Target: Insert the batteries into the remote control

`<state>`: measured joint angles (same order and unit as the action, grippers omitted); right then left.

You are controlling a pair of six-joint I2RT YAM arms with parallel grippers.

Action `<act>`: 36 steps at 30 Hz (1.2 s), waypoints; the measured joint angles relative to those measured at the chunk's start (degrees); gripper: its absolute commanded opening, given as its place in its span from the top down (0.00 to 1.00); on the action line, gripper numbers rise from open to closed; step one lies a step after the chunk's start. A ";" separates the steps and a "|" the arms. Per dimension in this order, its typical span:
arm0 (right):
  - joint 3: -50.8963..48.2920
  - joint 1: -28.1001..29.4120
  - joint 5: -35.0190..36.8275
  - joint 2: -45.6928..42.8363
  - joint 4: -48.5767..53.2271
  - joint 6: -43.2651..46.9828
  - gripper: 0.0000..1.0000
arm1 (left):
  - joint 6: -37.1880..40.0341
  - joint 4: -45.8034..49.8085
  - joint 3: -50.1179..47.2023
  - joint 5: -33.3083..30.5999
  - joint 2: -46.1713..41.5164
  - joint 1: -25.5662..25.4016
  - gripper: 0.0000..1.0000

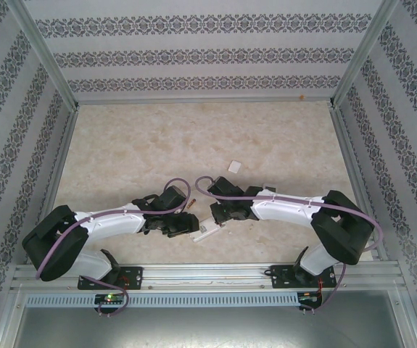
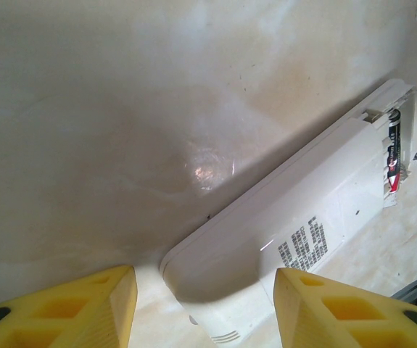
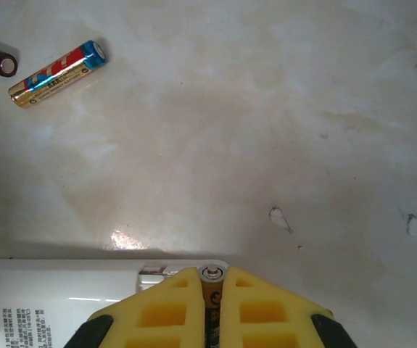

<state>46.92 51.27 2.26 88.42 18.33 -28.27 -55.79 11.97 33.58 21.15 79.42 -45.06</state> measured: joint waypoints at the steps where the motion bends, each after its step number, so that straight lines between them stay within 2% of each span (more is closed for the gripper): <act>1: -0.15 0.00 0.00 0.04 -0.22 0.00 0.91 | 0.00 0.02 0.00 0.00 0.00 0.00 0.47; 24: -1.42 0.26 -2.14 1.51 -1.55 -0.44 0.87 | 0.00 -0.04 0.07 0.00 0.37 0.02 0.47; 36: -0.50 0.39 -2.14 1.97 0.74 -1.55 0.77 | 0.00 -0.04 0.07 0.00 0.37 0.02 0.48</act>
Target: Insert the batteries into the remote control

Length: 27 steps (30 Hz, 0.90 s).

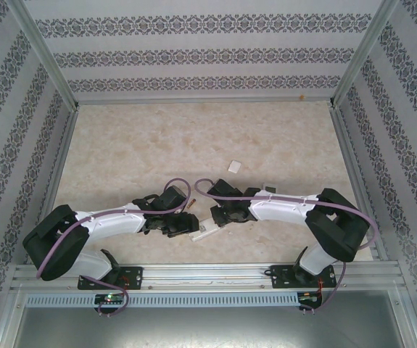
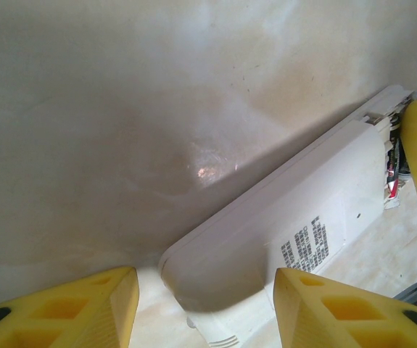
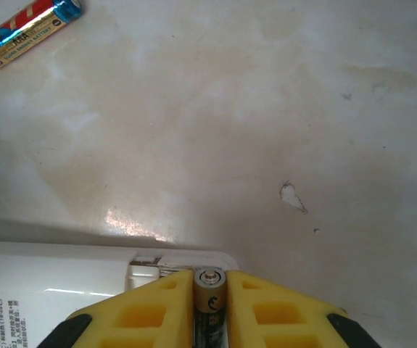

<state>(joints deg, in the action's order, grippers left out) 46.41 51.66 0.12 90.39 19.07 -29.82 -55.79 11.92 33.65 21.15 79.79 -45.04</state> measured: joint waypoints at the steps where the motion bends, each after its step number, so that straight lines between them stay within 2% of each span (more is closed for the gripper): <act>1: 0.17 0.11 0.02 0.00 0.44 -0.04 0.76 | 0.00 0.00 0.00 0.00 0.00 0.00 0.48; 5: 1.01 0.44 0.24 -0.02 3.28 -0.22 0.70 | -0.02 0.00 0.00 0.00 0.00 0.00 0.48; 9: 1.55 0.63 0.17 -0.66 5.33 -0.26 0.69 | -0.02 0.02 0.00 0.00 0.00 -0.02 0.47; 20: 1.62 0.57 -1.84 -3.02 5.99 -2.34 0.79 | -0.02 -0.20 -0.22 -0.02 -0.13 0.00 0.50; 27: 1.60 0.59 -2.62 -3.02 5.81 -3.34 0.83 | -0.02 -0.33 -0.31 -0.13 -0.13 0.00 0.51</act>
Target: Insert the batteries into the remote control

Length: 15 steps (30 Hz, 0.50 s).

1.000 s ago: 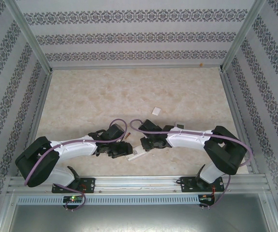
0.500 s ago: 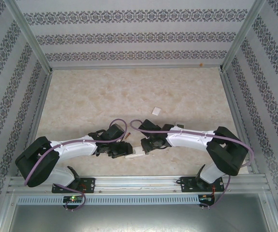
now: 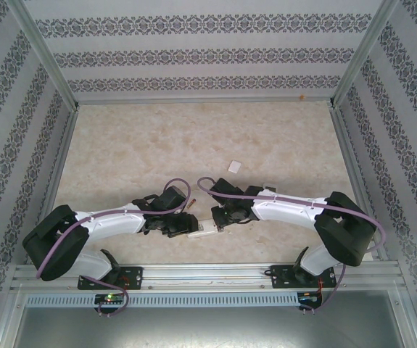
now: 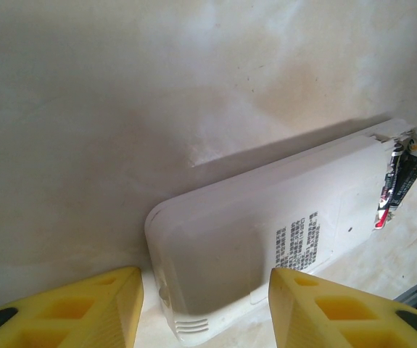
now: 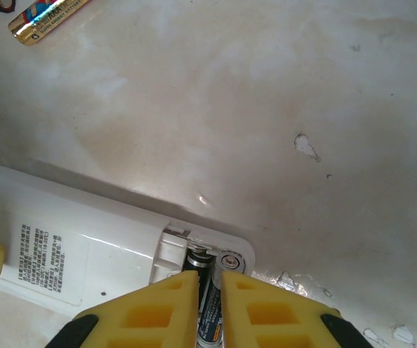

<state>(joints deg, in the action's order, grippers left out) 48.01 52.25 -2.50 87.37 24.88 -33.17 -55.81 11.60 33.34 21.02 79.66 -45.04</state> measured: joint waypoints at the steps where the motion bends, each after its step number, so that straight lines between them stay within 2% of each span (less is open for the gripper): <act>1: -0.02 0.00 0.02 0.02 0.00 0.02 0.82 | 0.00 0.00 0.00 0.00 0.00 0.00 0.51; 15: 0.00 0.83 0.28 1.75 -0.87 0.00 0.83 | 0.00 -0.04 -0.02 -0.02 0.00 0.00 0.50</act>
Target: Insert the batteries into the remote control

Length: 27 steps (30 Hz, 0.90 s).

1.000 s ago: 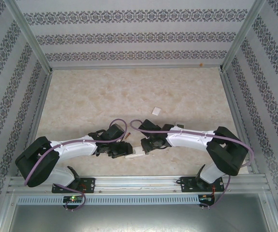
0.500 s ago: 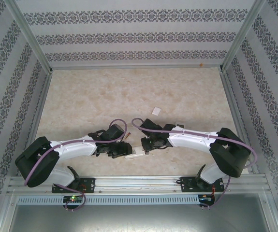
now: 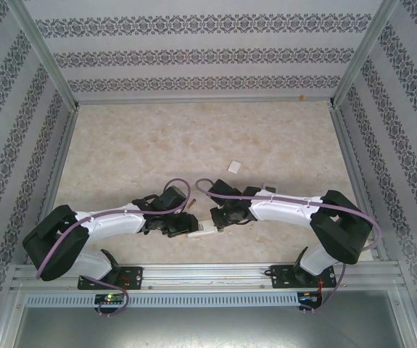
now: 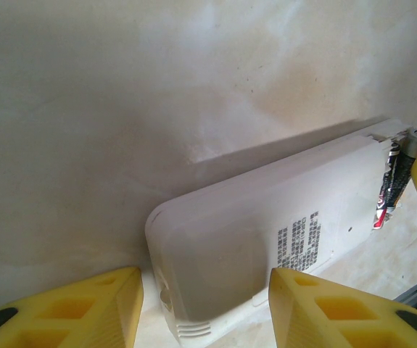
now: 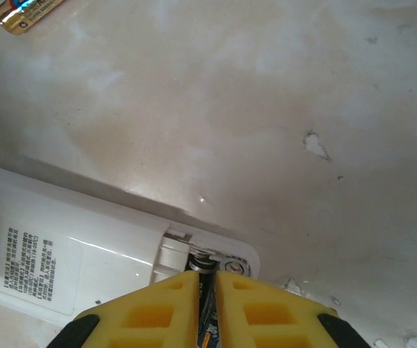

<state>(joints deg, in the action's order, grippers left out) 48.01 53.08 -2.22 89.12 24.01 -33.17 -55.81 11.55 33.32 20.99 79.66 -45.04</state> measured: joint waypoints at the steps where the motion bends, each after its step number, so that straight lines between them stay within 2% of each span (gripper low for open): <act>1: 0.00 0.31 0.04 0.33 -0.20 0.00 0.83 | 0.00 0.00 0.00 0.00 0.00 0.00 0.51; 12: -1.07 1.20 0.17 0.13 -2.01 -2.95 0.83 | -0.02 -0.04 0.00 0.02 0.02 0.00 0.51; 27: 0.09 1.03 1.75 -7.28 2.64 -4.92 0.77 | -0.17 -0.09 0.00 0.04 0.17 0.00 0.51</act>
<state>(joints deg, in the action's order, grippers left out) 48.10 54.11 -0.47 81.84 26.65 -38.09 -55.99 11.46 33.32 21.04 79.83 -45.04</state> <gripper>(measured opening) 0.218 0.495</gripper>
